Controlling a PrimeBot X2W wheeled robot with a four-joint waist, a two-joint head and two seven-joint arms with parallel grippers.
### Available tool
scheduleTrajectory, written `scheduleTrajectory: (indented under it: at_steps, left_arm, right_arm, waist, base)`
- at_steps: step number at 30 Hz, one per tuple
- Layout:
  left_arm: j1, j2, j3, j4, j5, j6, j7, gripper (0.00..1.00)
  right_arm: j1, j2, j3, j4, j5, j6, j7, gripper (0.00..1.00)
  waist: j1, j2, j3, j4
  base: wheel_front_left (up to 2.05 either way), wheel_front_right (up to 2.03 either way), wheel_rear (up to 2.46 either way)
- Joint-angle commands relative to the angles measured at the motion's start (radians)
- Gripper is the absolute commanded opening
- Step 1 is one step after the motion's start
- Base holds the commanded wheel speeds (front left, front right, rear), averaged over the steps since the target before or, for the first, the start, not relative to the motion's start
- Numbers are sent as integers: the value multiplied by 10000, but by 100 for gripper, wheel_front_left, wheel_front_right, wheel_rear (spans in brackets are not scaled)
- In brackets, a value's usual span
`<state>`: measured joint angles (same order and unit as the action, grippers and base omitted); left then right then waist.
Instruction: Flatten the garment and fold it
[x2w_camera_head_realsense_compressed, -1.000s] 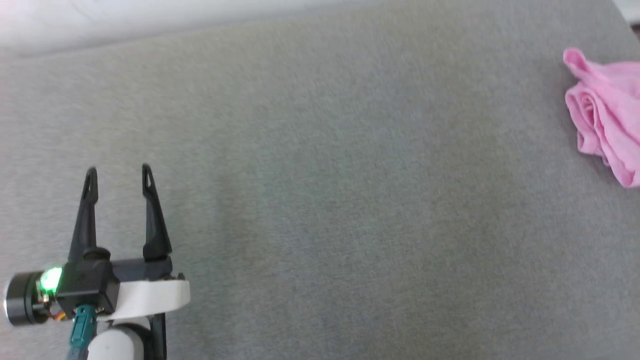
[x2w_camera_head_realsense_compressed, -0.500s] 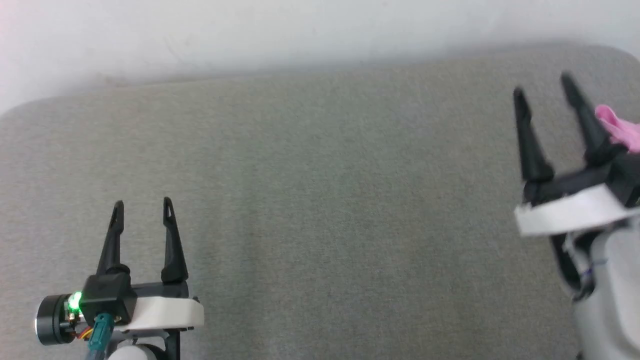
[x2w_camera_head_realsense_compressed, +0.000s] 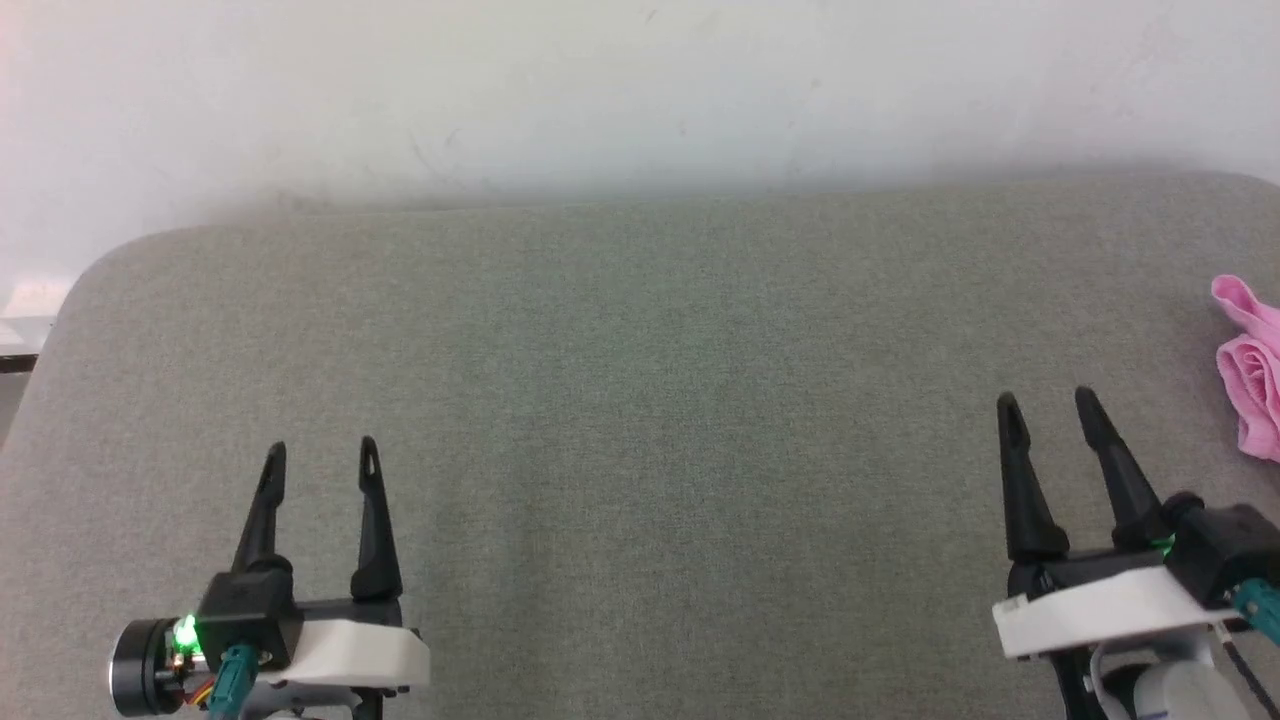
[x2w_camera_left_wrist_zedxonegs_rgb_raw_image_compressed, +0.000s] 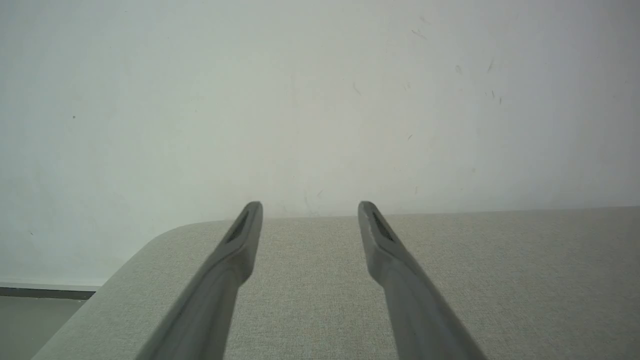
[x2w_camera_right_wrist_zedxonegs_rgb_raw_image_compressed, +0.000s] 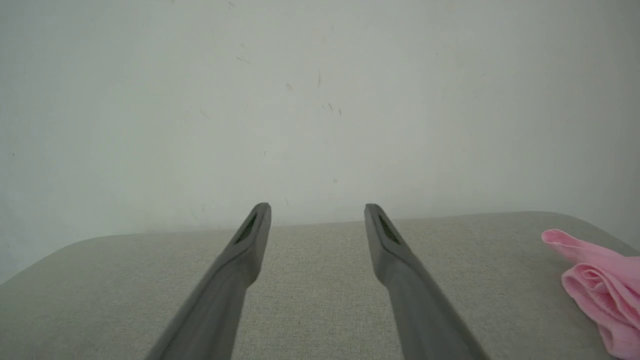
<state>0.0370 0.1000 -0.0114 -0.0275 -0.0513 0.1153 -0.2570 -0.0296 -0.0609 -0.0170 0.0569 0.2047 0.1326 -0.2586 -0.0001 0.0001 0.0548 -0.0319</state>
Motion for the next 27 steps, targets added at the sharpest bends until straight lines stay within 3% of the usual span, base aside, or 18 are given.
scheduleTrajectory:
  at_steps: [1,5,6,27]
  left_arm:
    - [85,-27,-30,34,99,-38,-47,100]
    - [125,-104,43,203,-10,-93,-47,100]
    - [34,-79,48,209,-42,-65,0,0]
    - [-24,-138,51,218,35,-225,371,0]
  right_arm:
    - [109,36,-11,-96,-86,-19,-31,100]
    - [431,79,6,-336,-276,-19,-31,100]
    - [388,40,2,-286,-263,0,-2,0]
    - [369,43,17,-314,-516,-1,363,0]
  waist:
    - [1,-1,-20,20]
    - [1,-1,-36,8]
    - [1,-1,-38,9]
    - [1,-1,-111,53]
  base:
    - [0,0,0]
    - [0,0,0]
    - [0,0,0]
    - [0,0,0]
